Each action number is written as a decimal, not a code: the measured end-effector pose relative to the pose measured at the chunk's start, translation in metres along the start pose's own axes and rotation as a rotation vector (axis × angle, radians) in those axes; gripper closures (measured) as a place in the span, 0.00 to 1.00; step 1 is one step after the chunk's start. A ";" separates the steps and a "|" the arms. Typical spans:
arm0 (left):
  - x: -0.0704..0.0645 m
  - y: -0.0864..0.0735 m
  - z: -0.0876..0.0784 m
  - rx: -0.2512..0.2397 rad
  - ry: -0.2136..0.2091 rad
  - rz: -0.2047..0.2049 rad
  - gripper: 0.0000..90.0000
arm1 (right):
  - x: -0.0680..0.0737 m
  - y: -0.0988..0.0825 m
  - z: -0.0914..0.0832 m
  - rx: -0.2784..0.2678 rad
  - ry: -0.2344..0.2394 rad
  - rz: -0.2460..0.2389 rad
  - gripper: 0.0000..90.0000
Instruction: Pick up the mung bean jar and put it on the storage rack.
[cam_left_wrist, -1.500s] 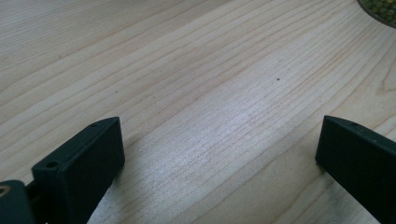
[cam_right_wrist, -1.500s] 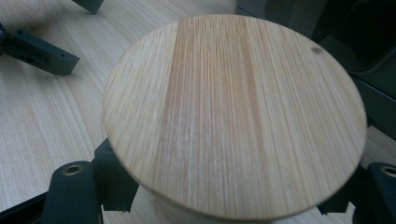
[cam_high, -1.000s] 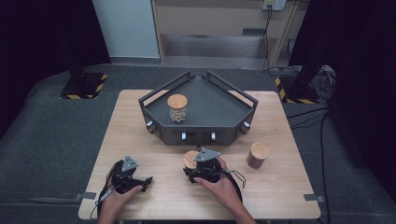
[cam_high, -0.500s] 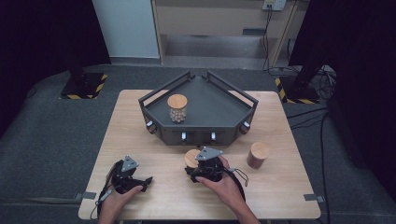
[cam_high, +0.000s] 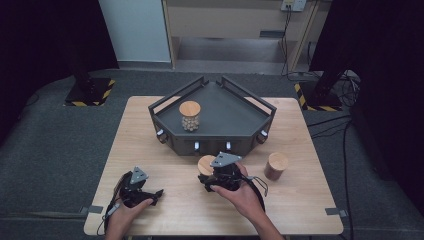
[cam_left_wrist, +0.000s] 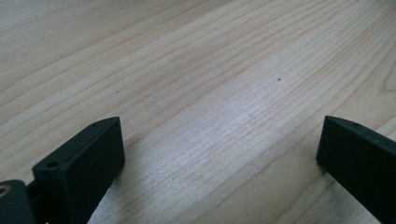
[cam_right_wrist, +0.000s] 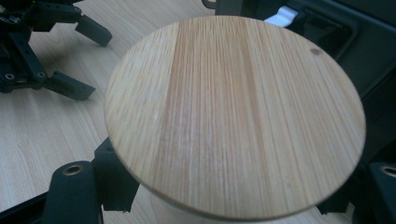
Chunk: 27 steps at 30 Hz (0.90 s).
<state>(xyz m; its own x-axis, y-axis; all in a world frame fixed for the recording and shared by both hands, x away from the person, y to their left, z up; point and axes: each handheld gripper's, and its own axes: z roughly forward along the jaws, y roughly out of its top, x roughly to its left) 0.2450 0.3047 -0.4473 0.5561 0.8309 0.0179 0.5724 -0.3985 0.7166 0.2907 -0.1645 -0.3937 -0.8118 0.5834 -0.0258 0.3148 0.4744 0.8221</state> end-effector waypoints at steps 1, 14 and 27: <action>0.000 0.000 0.000 0.000 0.000 0.000 0.00 | 0.000 0.002 -0.001 -0.001 0.000 -0.003 0.29; -0.001 0.000 0.000 0.001 0.003 -0.002 0.00 | -0.010 0.020 -0.023 -0.013 -0.007 -0.008 0.29; -0.001 0.000 0.000 0.001 0.004 -0.002 0.00 | -0.020 0.039 -0.037 -0.025 -0.025 -0.007 0.29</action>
<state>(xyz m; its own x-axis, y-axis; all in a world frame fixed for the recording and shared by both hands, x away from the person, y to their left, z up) 0.2447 0.3039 -0.4472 0.5529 0.8330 0.0192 0.5739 -0.3974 0.7160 0.3012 -0.1822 -0.3403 -0.8014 0.5965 -0.0453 0.2964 0.4617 0.8361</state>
